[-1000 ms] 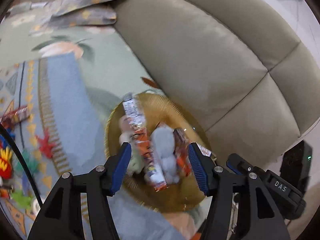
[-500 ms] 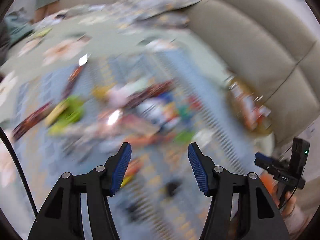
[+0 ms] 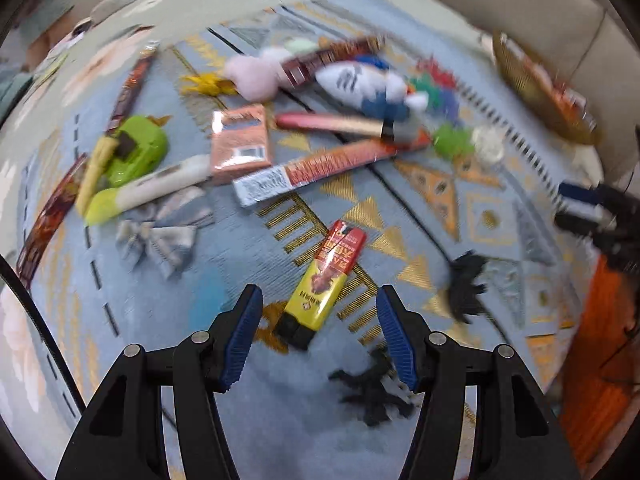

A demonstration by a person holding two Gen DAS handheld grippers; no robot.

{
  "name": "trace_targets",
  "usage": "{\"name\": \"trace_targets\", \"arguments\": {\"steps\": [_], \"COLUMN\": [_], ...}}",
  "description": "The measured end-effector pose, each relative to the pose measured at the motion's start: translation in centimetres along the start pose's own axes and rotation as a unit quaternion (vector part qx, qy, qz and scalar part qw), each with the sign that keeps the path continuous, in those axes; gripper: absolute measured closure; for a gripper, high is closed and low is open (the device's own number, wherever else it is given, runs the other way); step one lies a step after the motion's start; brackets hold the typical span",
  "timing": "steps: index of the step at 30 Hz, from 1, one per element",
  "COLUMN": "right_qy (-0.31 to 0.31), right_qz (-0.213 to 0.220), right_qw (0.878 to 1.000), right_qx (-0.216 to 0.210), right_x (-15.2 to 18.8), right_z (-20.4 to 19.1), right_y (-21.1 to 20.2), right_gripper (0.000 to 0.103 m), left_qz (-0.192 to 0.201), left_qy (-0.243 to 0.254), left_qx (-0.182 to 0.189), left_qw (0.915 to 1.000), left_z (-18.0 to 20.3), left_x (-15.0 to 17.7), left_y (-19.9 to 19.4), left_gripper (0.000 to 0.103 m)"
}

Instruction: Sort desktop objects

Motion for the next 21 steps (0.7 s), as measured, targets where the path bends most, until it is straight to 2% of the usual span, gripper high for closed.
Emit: {"name": "trace_targets", "arguments": {"steps": [2, 5, 7, 8, 9, 11, 12, 16, 21], "right_qy": [0.027, 0.044, 0.039, 0.026, -0.014, -0.042, -0.039, -0.005, -0.011], "right_qz": [0.024, 0.057, 0.069, 0.074, 0.085, 0.07, 0.073, 0.079, 0.079], "right_qw": [0.999, 0.997, 0.995, 0.995, 0.991, 0.986, 0.983, 0.989, 0.988], "right_qx": [0.016, 0.033, 0.053, 0.067, 0.105, 0.145, 0.165, 0.126, 0.136], "right_x": [-0.5, -1.4, -1.9, -2.1, -2.3, -2.6, -2.7, -2.4, -2.5], "right_z": [0.8, 1.4, 1.5, 1.4, 0.8, 0.2, 0.3, 1.5, 1.4], "right_y": [0.8, 1.9, 3.2, 3.9, 4.6, 5.2, 5.1, 5.1, 5.2], "right_gripper": [0.038, 0.038, 0.036, 0.033, 0.022, 0.004, 0.0, 0.0, 0.0], "left_qz": [-0.018, 0.001, 0.009, 0.014, 0.016, 0.019, 0.02, 0.031, 0.076], "left_qy": [0.001, 0.009, 0.005, 0.009, 0.014, 0.01, 0.012, -0.025, -0.069], "left_qx": [0.0, -0.007, -0.013, -0.014, -0.015, -0.02, -0.021, 0.0, -0.004], "left_qw": [0.9998, 0.9999, 0.9999, 0.9998, 0.9997, 0.9996, 0.9995, 0.9992, 0.9947], "left_z": [0.0, 0.0, 0.1, 0.3, 0.6, 0.8, 0.9, 0.2, 0.0], "left_x": [0.2, 0.2, 0.0, -0.1, -0.3, -0.6, -0.7, -0.7, -2.4], "left_y": [1.5, 1.4, 1.4, 1.3, 1.2, 1.0, 0.9, -0.4, -3.9], "left_gripper": [0.046, 0.047, 0.057, 0.075, 0.083, 0.083, 0.083, 0.083, 0.083]}}
Point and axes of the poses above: each gripper's, at about its wrist camera, not at the fingertips, and y roughly the way its jaws point, z to its right, x to its underside, the point moved 6 cm from there along y, roughly the way its jaws point, and after that the axes turned 2 degrees about -y, right-handed, at the moved point
